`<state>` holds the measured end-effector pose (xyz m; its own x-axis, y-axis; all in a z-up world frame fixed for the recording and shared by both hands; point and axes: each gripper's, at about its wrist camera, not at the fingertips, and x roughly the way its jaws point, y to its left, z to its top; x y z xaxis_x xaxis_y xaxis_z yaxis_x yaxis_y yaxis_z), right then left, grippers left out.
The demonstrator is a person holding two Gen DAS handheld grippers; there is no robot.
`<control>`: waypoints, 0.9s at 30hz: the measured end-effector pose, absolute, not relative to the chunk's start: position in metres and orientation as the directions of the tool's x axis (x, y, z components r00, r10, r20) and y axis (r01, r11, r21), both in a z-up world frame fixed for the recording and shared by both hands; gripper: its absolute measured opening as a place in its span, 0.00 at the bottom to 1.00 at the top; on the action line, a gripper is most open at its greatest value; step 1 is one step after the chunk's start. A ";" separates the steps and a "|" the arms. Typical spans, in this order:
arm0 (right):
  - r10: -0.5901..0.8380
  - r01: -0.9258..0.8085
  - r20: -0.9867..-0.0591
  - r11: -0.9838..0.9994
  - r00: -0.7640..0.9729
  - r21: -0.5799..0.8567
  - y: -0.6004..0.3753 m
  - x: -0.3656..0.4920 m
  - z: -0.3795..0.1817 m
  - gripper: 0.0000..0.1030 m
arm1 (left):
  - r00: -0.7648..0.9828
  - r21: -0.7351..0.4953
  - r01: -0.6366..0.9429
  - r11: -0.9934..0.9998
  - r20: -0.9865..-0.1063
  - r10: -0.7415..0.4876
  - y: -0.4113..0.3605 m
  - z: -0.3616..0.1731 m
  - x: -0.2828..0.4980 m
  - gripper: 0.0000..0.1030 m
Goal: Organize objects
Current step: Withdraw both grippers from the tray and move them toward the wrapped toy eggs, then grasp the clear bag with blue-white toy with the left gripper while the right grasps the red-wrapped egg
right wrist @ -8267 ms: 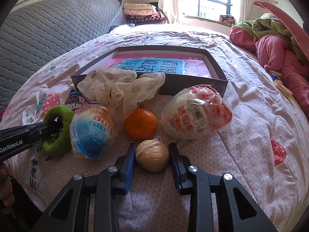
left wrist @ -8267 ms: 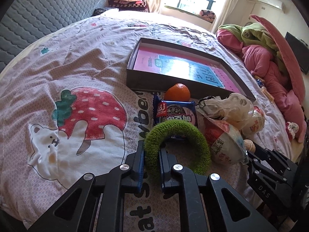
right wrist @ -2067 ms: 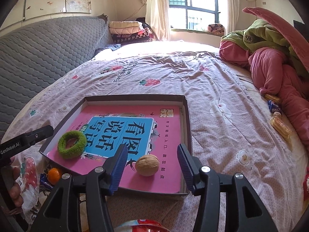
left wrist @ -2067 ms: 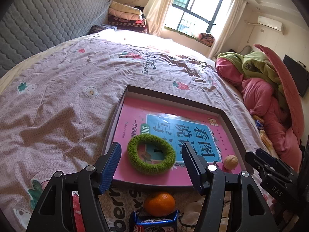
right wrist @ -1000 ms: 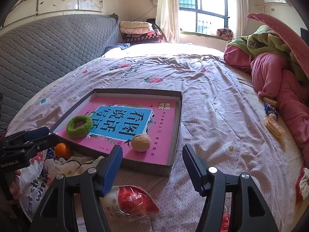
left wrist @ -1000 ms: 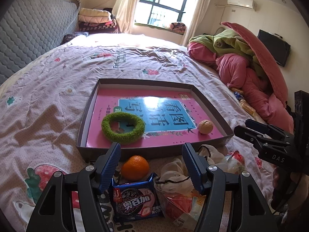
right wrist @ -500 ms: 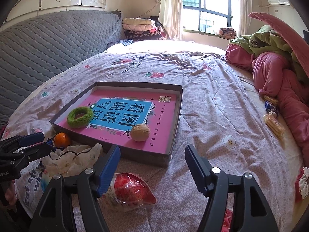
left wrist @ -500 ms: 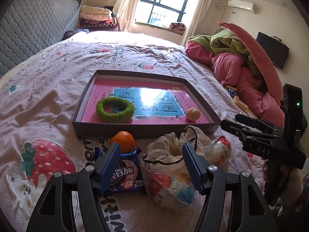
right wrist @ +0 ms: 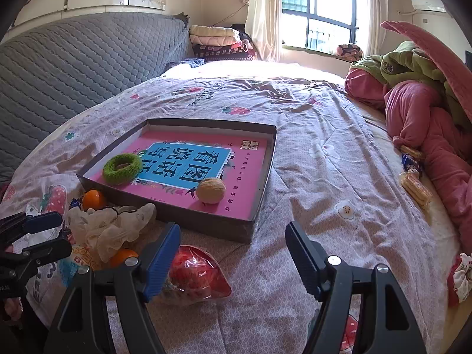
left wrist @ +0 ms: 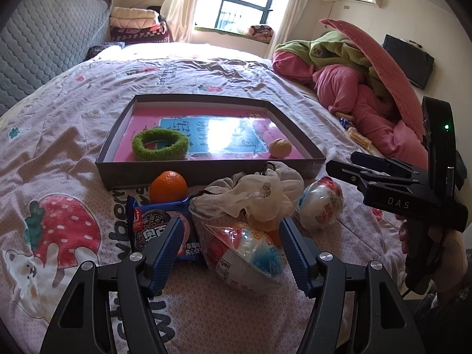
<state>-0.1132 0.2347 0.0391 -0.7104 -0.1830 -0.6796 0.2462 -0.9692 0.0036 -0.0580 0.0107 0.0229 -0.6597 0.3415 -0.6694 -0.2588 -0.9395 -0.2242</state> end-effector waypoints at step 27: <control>-0.228 0.255 -0.720 -0.964 -0.655 0.072 0.234 -0.118 0.025 0.71 | -0.615 -0.193 -0.240 -0.951 -0.728 0.303 0.032 0.003 -0.068 0.67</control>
